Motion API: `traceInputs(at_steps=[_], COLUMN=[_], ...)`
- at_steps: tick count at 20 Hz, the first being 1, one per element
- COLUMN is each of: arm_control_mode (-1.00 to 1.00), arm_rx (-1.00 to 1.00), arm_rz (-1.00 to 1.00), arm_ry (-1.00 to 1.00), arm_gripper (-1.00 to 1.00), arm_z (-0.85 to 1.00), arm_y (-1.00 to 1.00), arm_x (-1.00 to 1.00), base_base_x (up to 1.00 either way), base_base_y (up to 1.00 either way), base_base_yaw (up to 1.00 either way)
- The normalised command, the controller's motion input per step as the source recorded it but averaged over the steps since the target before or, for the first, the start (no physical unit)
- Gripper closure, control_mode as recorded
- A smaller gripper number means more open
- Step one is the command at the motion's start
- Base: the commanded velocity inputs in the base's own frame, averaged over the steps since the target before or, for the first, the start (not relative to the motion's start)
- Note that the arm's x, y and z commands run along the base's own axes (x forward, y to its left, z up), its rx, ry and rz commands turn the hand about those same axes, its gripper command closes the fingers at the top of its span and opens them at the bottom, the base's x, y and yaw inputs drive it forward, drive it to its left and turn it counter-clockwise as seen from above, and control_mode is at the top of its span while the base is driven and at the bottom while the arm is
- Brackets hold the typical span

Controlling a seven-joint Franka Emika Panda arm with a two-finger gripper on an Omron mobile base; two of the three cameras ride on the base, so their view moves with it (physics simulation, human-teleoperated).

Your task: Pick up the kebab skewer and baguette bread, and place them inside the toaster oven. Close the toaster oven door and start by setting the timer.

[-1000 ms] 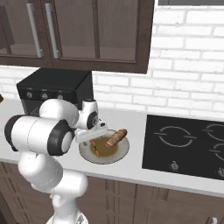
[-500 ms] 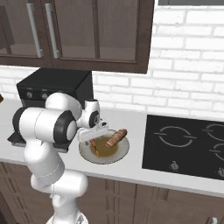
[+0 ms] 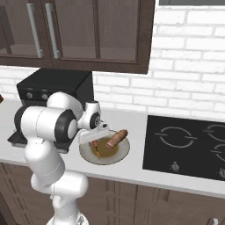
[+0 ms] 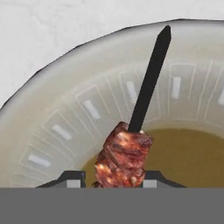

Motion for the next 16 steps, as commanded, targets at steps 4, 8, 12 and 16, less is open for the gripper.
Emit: traceInputs(at_steps=[4,8,12,16], arm_control_mode=[-1.00,-1.00,-1.00,-1.00], arm_rx=[0.01,0.00,0.00,0.00], arm_rz=[0.09,0.14,0.24,0.29], arm_ry=[0.02,0.00,0.00,0.00], arm_gripper=[1.00,1.00,1.00,1.00], arm_z=[0.28,0.96,1.00,0.91], arm_y=[0.06,0.23,0.36,0.45], arm_x=[-0.62,-0.49,-0.71,-0.86], base_base_x=[0.00,0.00,0.00,0.00], base_base_y=[0.00,0.00,0.00,0.00], base_base_yaw=[0.00,0.00,0.00,0.00])
